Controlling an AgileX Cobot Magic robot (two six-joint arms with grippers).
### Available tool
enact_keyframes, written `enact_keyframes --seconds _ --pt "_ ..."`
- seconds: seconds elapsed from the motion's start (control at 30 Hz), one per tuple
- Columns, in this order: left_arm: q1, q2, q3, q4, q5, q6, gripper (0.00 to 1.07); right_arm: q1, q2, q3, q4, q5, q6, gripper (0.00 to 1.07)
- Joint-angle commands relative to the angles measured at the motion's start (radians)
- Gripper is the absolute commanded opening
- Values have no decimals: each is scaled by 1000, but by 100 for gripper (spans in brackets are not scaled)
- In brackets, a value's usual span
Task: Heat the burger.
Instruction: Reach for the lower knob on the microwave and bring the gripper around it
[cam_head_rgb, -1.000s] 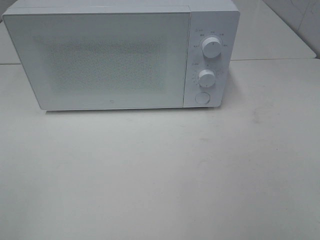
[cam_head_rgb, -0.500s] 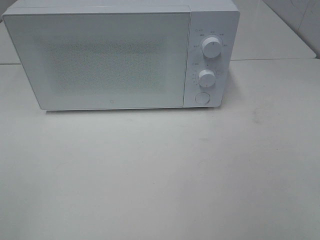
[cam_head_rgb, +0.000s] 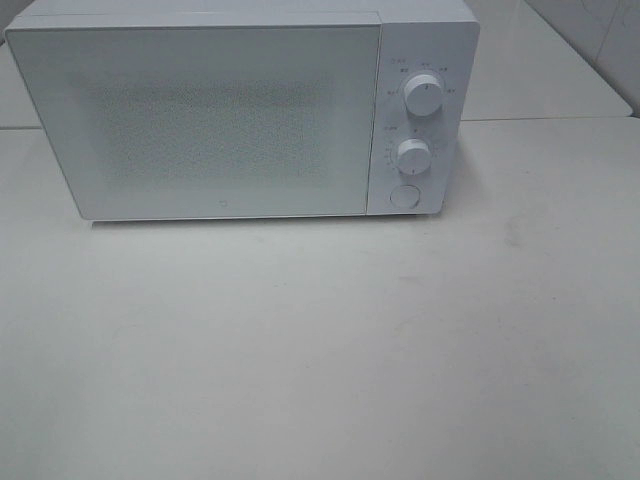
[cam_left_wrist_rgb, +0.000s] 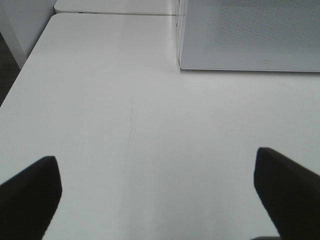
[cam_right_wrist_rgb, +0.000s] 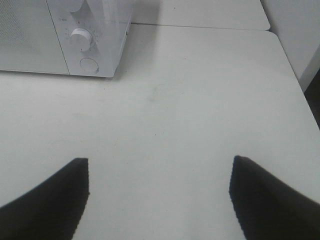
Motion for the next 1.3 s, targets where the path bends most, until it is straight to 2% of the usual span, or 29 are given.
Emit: enact_keyframes --seconds 0.03,0.67,1.3 --pt "0 -16 1 4 -4 -1 100 -5 39 1 4 -75 12 75" --pt "0 -16 1 4 -4 -1 100 -5 466 103 7 -658 11 74" --pt "0 -16 1 4 -4 -1 100 -5 903 103 7 -1220 12 74"
